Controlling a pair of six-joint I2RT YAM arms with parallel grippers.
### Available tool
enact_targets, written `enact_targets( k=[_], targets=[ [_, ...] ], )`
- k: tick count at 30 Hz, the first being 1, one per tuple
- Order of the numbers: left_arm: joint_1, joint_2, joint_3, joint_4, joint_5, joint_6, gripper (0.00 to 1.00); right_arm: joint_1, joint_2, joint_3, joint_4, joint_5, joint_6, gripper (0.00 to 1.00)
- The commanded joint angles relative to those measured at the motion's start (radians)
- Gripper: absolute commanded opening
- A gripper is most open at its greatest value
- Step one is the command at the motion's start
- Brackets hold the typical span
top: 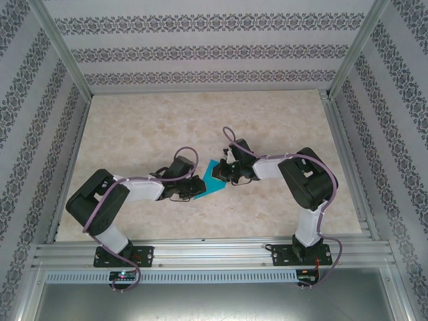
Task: Fold a paper plane with a square sheet of paper (pick it up from the middle)
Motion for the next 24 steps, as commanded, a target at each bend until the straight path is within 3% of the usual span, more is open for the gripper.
enact_targets(
  k=[1, 13, 17, 19, 21, 24],
  targets=[
    [0.013, -0.036, -0.099, -0.098, -0.015, -0.04, 0.17, -0.027, 0.047, -0.03, -0.085, 0.056, -0.036, 0.06],
    [0.013, -0.279, -0.163, -0.354, -0.046, 0.053, 0.17, -0.038, 0.051, -0.012, -0.133, 0.03, -0.119, 0.07],
    [0.015, -0.432, -0.133, -0.452, -0.107, 0.081, 0.21, -0.023, 0.042, 0.022, -0.185, -0.1, -0.313, 0.08],
    [0.02, -0.463, -0.091, -0.483, -0.14, 0.107, 0.25, -0.003, 0.036, 0.081, -0.336, -0.123, -0.468, 0.08],
    [0.029, -0.445, -0.044, -0.478, -0.15, 0.141, 0.29, 0.019, 0.031, 0.151, -0.501, -0.101, -0.604, 0.08],
    [0.042, -0.348, 0.028, -0.428, -0.114, 0.181, 0.32, 0.012, 0.004, 0.196, -0.553, -0.112, -0.642, 0.13]
  ],
)
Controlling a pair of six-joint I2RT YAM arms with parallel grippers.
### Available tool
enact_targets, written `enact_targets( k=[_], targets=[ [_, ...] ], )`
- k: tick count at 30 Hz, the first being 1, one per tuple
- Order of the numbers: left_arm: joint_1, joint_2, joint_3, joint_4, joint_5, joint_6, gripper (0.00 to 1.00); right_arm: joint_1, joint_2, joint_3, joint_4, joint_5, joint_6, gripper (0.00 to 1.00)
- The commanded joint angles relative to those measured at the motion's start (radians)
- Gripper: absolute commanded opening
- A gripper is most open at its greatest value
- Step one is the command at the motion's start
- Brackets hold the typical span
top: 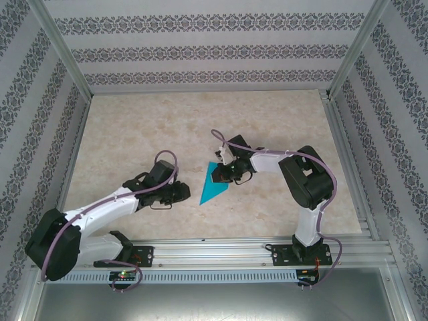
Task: Fold a paper plane with a square sheet of paper (pick it up from the middle)
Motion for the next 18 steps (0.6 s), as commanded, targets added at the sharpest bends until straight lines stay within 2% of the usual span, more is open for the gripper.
enact_targets(
  k=[1, 4, 7, 9, 11, 13, 18],
  targets=[
    [0.019, 0.104, 0.086, 0.009, 0.013, 0.083, 0.34, 0.003, -0.036, 0.045, -0.171, -0.031, -0.151, 0.14],
    [0.019, 0.208, 0.152, 0.078, 0.091, 0.109, 0.44, -0.001, -0.151, 0.024, -0.134, 0.011, -0.054, 0.21],
    [0.02, 0.297, 0.24, 0.061, 0.097, 0.159, 0.48, -0.014, -0.281, -0.076, -0.065, 0.162, 0.123, 0.29],
    [0.019, 0.361, 0.292, 0.041, 0.102, 0.192, 0.5, -0.042, -0.323, -0.16, -0.021, 0.203, 0.245, 0.32],
    [0.019, 0.422, 0.35, 0.001, 0.111, 0.227, 0.52, -0.047, -0.349, -0.243, 0.041, 0.233, 0.352, 0.33],
    [0.019, 0.476, 0.394, -0.037, 0.093, 0.248, 0.52, -0.02, -0.364, -0.299, 0.109, 0.25, 0.414, 0.39],
    [0.019, 0.547, 0.448, -0.09, 0.074, 0.292, 0.52, 0.022, -0.339, -0.336, 0.192, 0.26, 0.506, 0.42]
  ],
)
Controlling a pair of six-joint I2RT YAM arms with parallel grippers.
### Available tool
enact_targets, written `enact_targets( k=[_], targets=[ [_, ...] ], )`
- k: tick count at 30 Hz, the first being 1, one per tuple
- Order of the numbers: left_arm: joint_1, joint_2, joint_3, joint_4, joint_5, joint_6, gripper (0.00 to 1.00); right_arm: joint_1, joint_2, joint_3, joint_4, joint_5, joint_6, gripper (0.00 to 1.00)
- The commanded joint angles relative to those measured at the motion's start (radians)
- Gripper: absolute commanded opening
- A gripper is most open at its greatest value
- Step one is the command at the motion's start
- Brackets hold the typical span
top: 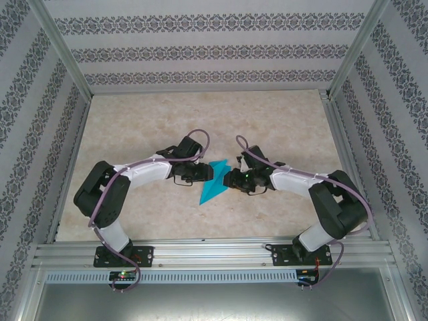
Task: Fold a paper plane with a square sheet of paper (pick it up from the middle)
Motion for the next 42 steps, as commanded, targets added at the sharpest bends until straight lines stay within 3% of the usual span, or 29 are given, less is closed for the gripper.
enact_targets(
  k=[1, 12, 19, 27, 42],
  targets=[
    [0.012, 0.04, 0.038, -0.082, -0.006, 0.072, 0.52, 0.018, 0.02, -0.016, 0.124, 0.034, 0.124, 0.43],
    [0.011, 0.109, 0.062, -0.09, 0.023, 0.09, 0.44, 0.047, 0.111, -0.021, 0.163, 0.092, 0.231, 0.42],
    [0.011, 0.145, 0.077, -0.118, 0.021, 0.1, 0.38, 0.058, 0.058, -0.038, 0.214, 0.122, 0.271, 0.42],
    [0.011, 0.162, 0.073, -0.111, 0.044, 0.102, 0.28, 0.059, 0.152, 0.013, 0.273, 0.062, 0.303, 0.41],
    [0.01, 0.165, 0.083, -0.105, 0.095, 0.105, 0.28, 0.067, 0.158, 0.068, 0.352, 0.023, 0.316, 0.39]
  ],
)
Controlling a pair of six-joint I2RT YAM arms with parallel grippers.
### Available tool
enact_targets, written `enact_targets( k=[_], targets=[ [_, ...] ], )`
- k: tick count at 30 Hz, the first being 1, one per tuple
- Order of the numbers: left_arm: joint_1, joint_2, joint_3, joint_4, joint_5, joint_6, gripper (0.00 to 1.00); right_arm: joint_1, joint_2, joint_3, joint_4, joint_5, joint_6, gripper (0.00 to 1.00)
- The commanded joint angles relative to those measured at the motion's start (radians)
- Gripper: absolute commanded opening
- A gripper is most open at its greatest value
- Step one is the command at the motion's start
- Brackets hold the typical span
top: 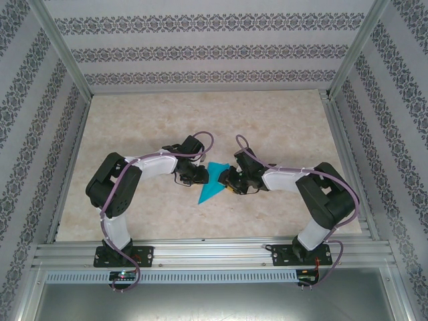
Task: Fold a paper plane with a square sheet of paper (pick it up from the middle)
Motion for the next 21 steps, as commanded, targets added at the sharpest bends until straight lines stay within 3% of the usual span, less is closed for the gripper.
enact_targets(
  k=[1, 16, 21],
  targets=[
    [-0.01, 0.044, 0.005, 0.011, 0.067, 0.014, 0.28, 0.023, 0.048, 0.053, 0.192, -0.025, 0.003, 0.4],
    [-0.01, 0.027, 0.001, 0.013, 0.054, -0.004, 0.24, 0.021, 0.094, 0.093, 0.274, -0.032, -0.056, 0.45],
    [-0.01, 0.007, -0.006, 0.017, 0.038, -0.016, 0.23, 0.018, 0.125, 0.12, 0.215, -0.022, -0.078, 0.46]
  ],
)
